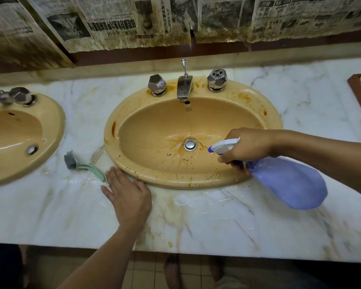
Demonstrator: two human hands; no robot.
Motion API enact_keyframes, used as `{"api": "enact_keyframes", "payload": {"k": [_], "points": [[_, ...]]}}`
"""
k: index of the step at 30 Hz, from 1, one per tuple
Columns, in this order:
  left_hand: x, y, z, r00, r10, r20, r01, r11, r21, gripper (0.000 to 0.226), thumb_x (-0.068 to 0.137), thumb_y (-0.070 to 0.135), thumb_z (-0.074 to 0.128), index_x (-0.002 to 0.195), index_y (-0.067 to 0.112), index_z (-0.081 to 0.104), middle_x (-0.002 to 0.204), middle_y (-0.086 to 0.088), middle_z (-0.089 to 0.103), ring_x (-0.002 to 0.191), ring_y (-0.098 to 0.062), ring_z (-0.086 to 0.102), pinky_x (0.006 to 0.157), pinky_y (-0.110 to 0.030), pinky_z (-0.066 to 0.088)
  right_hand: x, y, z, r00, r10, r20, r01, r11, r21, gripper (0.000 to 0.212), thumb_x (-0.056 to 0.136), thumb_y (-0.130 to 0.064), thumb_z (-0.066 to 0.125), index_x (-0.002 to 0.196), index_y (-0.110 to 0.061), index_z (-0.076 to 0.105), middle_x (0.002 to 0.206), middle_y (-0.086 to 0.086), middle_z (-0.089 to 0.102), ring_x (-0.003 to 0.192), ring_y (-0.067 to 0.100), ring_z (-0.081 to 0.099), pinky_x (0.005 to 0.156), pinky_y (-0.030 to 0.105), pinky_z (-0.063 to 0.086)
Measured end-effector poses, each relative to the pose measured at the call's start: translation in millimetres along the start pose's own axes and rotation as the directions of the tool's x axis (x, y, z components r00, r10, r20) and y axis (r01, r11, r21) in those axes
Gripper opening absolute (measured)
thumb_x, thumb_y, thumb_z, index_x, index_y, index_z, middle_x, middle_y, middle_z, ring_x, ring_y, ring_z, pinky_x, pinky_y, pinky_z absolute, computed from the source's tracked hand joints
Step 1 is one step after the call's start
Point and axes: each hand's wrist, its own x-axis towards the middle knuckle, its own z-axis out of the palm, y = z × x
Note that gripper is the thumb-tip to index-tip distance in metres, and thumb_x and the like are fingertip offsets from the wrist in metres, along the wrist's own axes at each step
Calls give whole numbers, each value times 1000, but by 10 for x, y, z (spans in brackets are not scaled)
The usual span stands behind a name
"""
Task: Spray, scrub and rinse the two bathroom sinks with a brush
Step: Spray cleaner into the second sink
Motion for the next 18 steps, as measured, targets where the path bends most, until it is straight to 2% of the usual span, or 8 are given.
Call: {"api": "enact_keyframes", "payload": {"k": [3, 6, 10, 12, 16, 18], "points": [[-4, 9, -9, 1000, 3, -14, -3, 1000, -14, 67, 97, 18, 45, 157, -2, 22, 165, -17, 24, 156, -30, 12, 127, -55, 2, -86, 46, -110, 993, 10, 116, -17, 998, 56, 37, 92, -35, 74, 89, 1, 74, 87, 13, 76, 64, 18, 64, 62, 37, 59], [-9, 2, -8, 999, 12, -31, -12, 1000, -16, 66, 97, 16, 47, 156, -4, 24, 163, -20, 26, 155, -32, 15, 127, -56, 4, -125, 116, -185, 993, 15, 121, -25, 996, 80, 31, 94, -31, 73, 92, 0, 74, 92, 15, 76, 77, 21, 66, 65, 41, 61], [-3, -9, 14, 999, 15, -39, -16, 1000, -13, 66, 97, 16, 48, 155, -4, 26, 163, -20, 27, 155, -32, 17, 127, -58, 5, -143, 173, -223, 997, 42, 72, -43, 999, 11, 34, 96, -24, 67, 68, -4, 65, 73, 19, 69, 57, 28, 61, 57, 33, 56], [1, -10, 21, 999, 12, -41, -13, 1000, -16, 66, 96, 16, 49, 155, -4, 26, 162, -20, 28, 155, -32, 17, 127, -58, 6, -148, 177, -241, 996, 54, 74, -52, 998, -26, 38, 96, -25, 67, 62, -7, 61, 68, 18, 67, 52, 29, 59, 55, 30, 53], [0, -5, 19, 999, 9, -45, -10, 1000, -19, 66, 96, 16, 49, 155, -3, 27, 162, -19, 28, 155, -32, 17, 127, -58, 5, -167, 178, -297, 990, 113, 86, -108, 992, -64, 39, 91, -37, 75, 75, -2, 69, 81, 18, 72, 57, 24, 61, 57, 31, 57], [2, -10, 21, 999, 12, -48, -13, 1000, -15, 66, 95, 16, 49, 154, -3, 27, 162, -19, 28, 154, -32, 18, 127, -57, 6, -193, 175, -328, 989, 125, 74, -116, 985, -124, 40, 91, -39, 73, 80, -1, 73, 87, 15, 74, 56, 17, 60, 55, 24, 56]]}}
